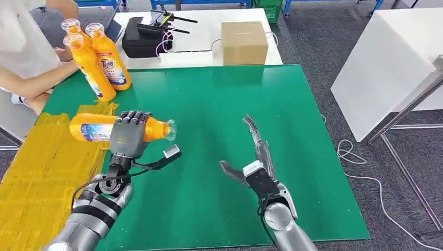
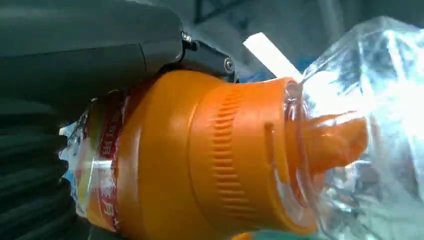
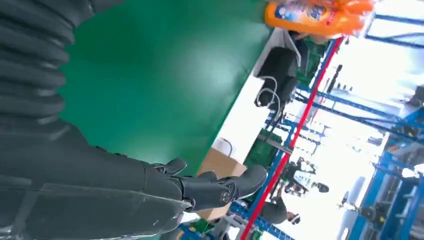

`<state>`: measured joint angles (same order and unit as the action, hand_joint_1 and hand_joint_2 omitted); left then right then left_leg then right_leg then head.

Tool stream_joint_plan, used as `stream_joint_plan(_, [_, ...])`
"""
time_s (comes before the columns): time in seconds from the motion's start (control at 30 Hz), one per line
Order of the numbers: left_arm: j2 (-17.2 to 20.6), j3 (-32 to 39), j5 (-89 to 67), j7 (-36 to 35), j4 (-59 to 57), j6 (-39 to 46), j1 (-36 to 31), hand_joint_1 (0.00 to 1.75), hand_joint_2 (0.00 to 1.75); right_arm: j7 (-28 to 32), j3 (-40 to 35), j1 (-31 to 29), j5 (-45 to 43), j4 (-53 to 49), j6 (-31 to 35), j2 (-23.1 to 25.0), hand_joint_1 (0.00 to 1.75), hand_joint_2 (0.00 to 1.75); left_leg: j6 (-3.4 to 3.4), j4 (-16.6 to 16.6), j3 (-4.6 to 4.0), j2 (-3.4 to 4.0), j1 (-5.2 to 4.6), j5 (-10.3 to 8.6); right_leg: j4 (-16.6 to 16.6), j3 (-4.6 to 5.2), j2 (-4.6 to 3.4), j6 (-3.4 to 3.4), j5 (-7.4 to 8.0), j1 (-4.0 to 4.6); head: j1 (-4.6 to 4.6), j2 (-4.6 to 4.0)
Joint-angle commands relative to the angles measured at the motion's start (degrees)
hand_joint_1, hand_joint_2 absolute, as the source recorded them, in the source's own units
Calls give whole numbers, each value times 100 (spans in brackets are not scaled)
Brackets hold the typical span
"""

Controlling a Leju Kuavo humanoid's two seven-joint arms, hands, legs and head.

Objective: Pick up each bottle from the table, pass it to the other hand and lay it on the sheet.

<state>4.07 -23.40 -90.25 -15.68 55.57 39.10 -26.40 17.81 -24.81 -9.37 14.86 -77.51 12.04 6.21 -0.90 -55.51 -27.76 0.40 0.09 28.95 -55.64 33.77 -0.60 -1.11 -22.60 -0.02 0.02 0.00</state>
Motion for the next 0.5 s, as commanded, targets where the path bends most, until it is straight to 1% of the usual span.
stream_joint_plan(0.03, [497,-1363,25,-275,-2384,-112,-1083,175,175,1,186,-42,-65,-121,-69,-244,0,175,4,4,13,-6,4,1,5,-14,7,-2,-1,3,-2,0])
stream_joint_plan(0.07, [494,-1322,25,-223,-2543,-245,-1126,175,175,4,171,-47,-63,-142,-75,-258,0,175,3,2,8,-9,6,1,5,-12,10,-2,-2,5,0,0])
stream_joint_plan(0.1, [497,-1317,25,-168,-2753,-291,-1189,175,175,4,159,-46,-63,-168,-79,-279,0,175,7,5,23,-17,16,7,14,-31,19,-3,-6,15,-2,0])
stream_joint_plan(0.17, [442,-1015,62,42,-3116,-332,-1274,175,175,12,151,-45,-53,-182,-100,-310,0,175,2,1,10,-8,8,2,4,-15,8,-3,-3,9,2,0])
stream_joint_plan(0.2, [418,-853,44,147,-3278,-399,-1325,175,175,14,152,-36,-52,-189,-101,-319,0,175,2,2,16,-13,10,5,7,-25,12,-5,-7,11,2,0])
stream_joint_plan(0.23, [448,-748,40,186,-3411,-541,-1371,175,175,14,151,-23,-52,-198,-103,-335,0,175,2,3,12,2,6,4,2,-16,-2,-5,-3,6,0,0])
stream_joint_plan(0.3, [519,-487,60,287,-3672,-813,-1466,175,175,21,139,-28,-59,-199,-122,-374,0,175,2,-1,0,8,7,2,-1,-4,-6,-2,0,5,0,0])
stream_joint_plan(0.37, [591,-195,290,425,-3805,-949,-1463,175,175,17,149,-22,-83,-208,-130,-398,0,175,4,-1,1,2,6,2,-1,-5,0,-2,-2,5,0,0])
stream_joint_plan(0.47, [686,135,513,520,-3888,-938,-1375,175,175,16,152,-3,-116,-224,-135,-421,0,175,4,0,-1,11,6,2,1,-2,-9,-1,1,5,0,0])
stream_joint_plan(0.5, [704,288,626,539,-3857,-768,-1292,175,175,17,155,17,-133,-242,-133,-437,0,175,3,1,-1,9,6,2,1,-2,-8,-1,1,5,0,0])
